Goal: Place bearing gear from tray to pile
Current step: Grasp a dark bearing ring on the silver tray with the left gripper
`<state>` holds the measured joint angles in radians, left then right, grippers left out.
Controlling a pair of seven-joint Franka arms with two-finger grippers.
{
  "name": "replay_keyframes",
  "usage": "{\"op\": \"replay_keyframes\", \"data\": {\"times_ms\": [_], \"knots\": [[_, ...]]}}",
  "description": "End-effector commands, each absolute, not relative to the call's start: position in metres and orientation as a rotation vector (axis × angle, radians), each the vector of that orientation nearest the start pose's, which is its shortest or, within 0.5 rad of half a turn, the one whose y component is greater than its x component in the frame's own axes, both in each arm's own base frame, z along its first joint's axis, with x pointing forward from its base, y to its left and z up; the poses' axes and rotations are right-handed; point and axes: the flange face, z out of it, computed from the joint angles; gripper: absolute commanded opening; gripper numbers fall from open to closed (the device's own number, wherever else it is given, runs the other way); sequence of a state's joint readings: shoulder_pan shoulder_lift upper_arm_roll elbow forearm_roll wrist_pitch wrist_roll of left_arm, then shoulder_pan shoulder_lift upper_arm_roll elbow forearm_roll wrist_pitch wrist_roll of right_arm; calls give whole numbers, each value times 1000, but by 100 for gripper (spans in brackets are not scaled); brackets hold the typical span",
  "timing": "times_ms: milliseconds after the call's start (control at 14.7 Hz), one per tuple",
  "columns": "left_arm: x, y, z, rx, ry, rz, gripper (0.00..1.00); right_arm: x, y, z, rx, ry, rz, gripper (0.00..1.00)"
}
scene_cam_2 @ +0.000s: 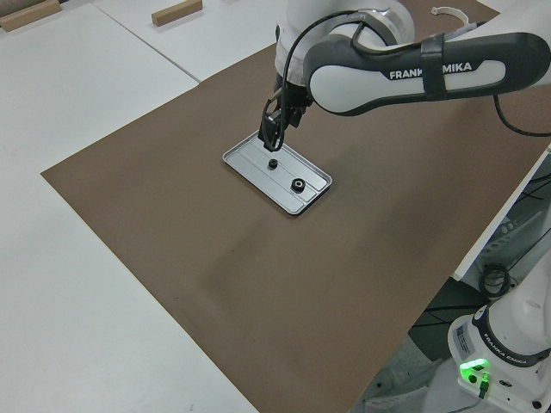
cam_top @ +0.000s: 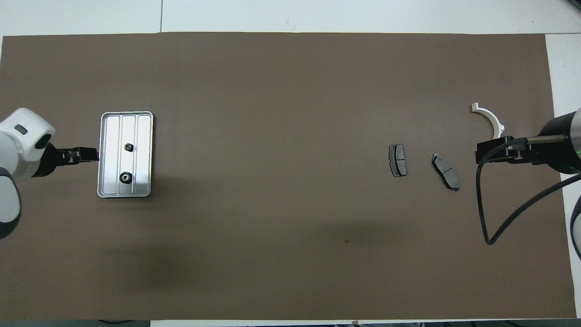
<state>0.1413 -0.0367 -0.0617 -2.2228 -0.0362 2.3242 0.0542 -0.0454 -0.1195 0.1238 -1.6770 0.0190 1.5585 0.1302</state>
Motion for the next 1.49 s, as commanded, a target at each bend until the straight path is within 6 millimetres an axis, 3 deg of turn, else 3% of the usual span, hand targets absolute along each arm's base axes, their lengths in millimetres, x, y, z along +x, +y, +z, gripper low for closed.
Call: {"op": "replay_keyframes", "data": {"times_ms": [0,611,1425], "knots": [[517,33,382,-3138,-36,-264,100,508,45,638,-3119,87,5,100],[525,11,334,-3157,-56,-187,100,507,42,633,-3118,111,19,100],[509,7,305,-3164,-57,-86,100,506,36,631,-3118,119,19,100]]}}
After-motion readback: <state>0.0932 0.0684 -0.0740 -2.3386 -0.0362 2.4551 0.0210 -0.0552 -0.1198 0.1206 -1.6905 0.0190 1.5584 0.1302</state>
